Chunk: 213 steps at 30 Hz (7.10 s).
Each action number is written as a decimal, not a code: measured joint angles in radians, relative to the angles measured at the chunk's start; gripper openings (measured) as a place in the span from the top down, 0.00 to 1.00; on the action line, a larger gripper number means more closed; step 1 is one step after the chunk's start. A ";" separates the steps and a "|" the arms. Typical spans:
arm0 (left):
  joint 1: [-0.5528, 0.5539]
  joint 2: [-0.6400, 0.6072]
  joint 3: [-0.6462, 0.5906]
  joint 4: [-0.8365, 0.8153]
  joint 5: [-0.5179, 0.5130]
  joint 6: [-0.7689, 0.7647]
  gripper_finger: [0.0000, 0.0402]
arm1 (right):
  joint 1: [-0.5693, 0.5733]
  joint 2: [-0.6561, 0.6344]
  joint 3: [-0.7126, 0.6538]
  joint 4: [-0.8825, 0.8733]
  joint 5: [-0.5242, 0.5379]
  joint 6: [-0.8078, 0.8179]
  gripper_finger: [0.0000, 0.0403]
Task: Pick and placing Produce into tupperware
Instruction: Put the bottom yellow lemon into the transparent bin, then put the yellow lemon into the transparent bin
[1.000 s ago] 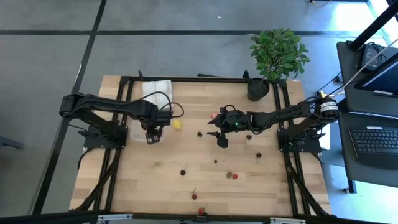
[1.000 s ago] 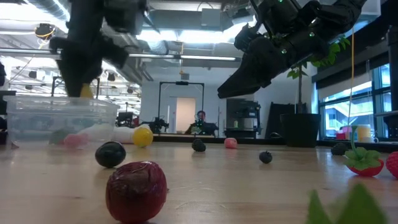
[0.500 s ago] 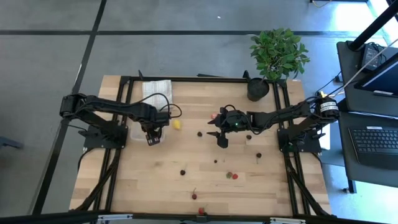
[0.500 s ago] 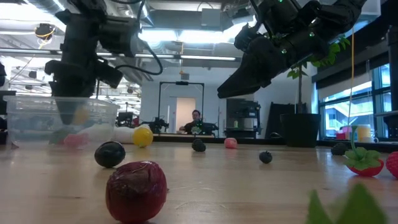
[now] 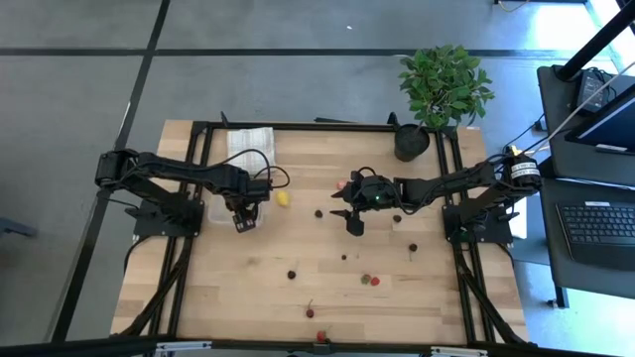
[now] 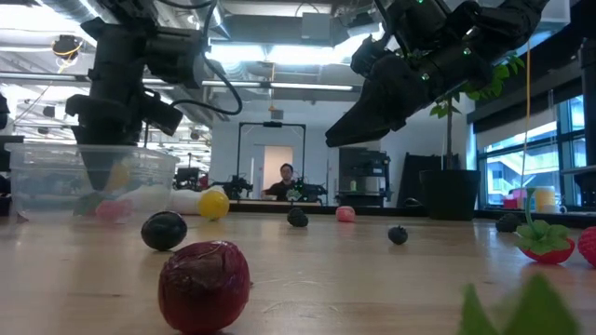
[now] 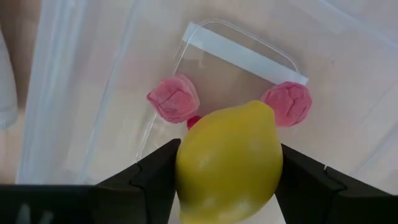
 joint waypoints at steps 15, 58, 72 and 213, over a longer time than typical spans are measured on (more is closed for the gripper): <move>-0.002 0.000 0.000 -0.001 0.000 -0.018 0.43 | 0.000 0.000 0.000 0.000 0.000 0.000 0.40; 0.066 0.099 0.281 0.295 -0.038 0.707 0.23 | 0.000 0.000 0.000 0.009 0.000 -0.004 0.40; 0.079 0.215 0.281 0.327 -0.310 0.766 0.15 | 0.000 0.000 0.000 0.003 0.000 -0.004 0.40; 0.027 -0.079 0.420 -0.314 -0.073 0.208 0.49 | 0.000 0.000 0.000 -0.016 0.000 -0.025 0.40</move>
